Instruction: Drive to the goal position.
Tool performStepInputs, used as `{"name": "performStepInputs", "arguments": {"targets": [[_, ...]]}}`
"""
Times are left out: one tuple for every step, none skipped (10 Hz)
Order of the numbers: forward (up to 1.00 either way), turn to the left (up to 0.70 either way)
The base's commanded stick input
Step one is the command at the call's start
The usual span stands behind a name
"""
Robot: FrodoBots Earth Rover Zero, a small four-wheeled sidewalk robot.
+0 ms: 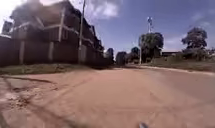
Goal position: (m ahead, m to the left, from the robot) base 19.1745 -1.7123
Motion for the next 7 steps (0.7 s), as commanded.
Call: {"name": "performStepInputs", "arguments": {"targets": [[1.0, 0.0], [1.0, 0.0], [1.0, 0.0], [1.0, 0.0], [1.0, 0.0], [1.0, 0.0], [1.0, 0.0]]}}
